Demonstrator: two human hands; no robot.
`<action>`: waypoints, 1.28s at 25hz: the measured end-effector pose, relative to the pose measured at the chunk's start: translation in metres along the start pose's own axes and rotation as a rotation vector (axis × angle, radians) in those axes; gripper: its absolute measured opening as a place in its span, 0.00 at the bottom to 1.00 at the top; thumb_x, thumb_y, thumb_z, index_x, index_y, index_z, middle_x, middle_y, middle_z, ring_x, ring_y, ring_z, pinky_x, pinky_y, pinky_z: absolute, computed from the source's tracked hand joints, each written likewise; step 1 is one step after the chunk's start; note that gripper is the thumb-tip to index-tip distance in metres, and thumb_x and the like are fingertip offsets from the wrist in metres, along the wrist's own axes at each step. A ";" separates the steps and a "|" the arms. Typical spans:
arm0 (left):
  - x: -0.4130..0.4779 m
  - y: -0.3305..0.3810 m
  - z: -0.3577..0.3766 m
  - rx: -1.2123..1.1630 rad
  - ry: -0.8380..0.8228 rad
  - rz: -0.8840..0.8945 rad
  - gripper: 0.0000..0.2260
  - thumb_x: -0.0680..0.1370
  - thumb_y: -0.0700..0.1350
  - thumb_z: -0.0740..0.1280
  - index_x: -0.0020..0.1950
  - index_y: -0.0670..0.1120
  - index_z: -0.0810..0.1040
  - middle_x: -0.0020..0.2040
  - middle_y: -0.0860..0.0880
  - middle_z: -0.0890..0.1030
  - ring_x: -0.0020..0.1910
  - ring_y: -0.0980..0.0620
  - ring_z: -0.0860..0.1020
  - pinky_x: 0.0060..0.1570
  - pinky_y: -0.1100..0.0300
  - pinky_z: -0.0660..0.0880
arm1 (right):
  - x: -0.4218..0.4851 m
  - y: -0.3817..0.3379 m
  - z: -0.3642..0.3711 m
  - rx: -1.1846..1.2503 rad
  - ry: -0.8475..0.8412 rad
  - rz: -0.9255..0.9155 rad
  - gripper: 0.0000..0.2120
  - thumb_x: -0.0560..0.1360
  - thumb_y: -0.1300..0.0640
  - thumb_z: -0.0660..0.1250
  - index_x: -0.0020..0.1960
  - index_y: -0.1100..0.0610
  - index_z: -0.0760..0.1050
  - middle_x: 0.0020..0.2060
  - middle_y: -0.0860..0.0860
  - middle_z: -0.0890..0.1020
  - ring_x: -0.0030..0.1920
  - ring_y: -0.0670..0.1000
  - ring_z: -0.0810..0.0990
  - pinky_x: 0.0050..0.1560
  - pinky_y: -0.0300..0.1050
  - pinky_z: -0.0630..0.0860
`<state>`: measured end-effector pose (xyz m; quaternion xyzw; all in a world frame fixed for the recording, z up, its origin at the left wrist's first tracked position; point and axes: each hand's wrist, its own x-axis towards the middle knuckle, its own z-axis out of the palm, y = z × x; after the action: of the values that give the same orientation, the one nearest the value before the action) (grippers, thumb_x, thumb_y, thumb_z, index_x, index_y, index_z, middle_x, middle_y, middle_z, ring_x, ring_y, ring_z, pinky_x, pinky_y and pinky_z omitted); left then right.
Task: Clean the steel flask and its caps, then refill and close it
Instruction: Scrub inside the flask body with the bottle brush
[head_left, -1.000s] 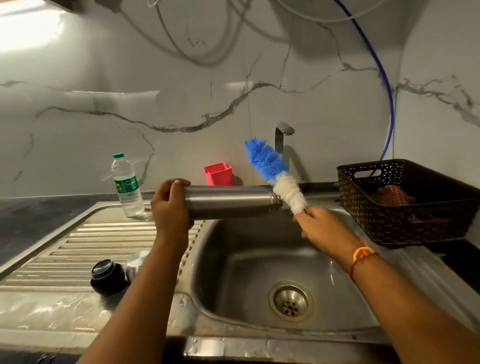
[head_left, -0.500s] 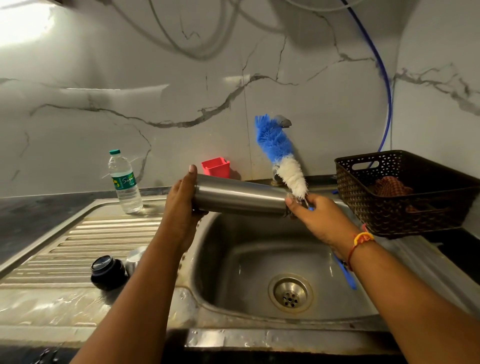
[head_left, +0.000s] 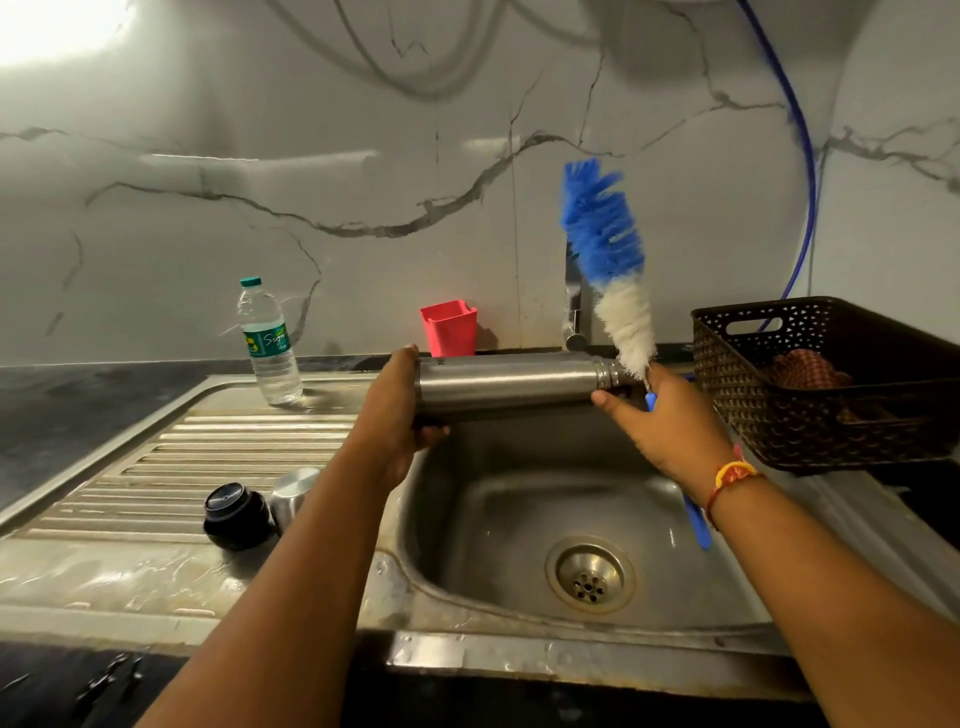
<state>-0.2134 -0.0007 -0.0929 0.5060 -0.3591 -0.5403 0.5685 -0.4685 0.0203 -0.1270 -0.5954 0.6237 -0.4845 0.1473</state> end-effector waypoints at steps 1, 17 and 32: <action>0.002 0.001 0.001 0.011 0.021 0.045 0.15 0.83 0.58 0.61 0.62 0.49 0.72 0.57 0.41 0.78 0.54 0.44 0.80 0.35 0.57 0.80 | -0.001 -0.003 -0.001 -0.056 0.027 -0.002 0.22 0.74 0.42 0.69 0.63 0.52 0.75 0.47 0.49 0.81 0.49 0.52 0.80 0.45 0.40 0.72; 0.014 -0.003 -0.009 -0.257 -0.017 0.191 0.26 0.76 0.59 0.63 0.70 0.46 0.70 0.55 0.42 0.78 0.47 0.46 0.78 0.41 0.53 0.75 | -0.042 -0.041 0.043 -0.163 -0.499 -0.074 0.23 0.82 0.40 0.52 0.46 0.50 0.81 0.40 0.47 0.82 0.42 0.47 0.79 0.45 0.44 0.73; 0.001 0.003 0.004 -0.390 0.016 0.157 0.10 0.82 0.52 0.60 0.52 0.46 0.75 0.44 0.45 0.81 0.38 0.50 0.79 0.31 0.60 0.67 | -0.040 -0.045 0.043 -0.104 -0.565 -0.055 0.24 0.83 0.41 0.50 0.34 0.52 0.69 0.29 0.46 0.72 0.31 0.46 0.69 0.37 0.43 0.65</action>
<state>-0.2161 -0.0028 -0.0891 0.3609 -0.2816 -0.5495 0.6989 -0.3985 0.0455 -0.1289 -0.7302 0.5657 -0.2706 0.2713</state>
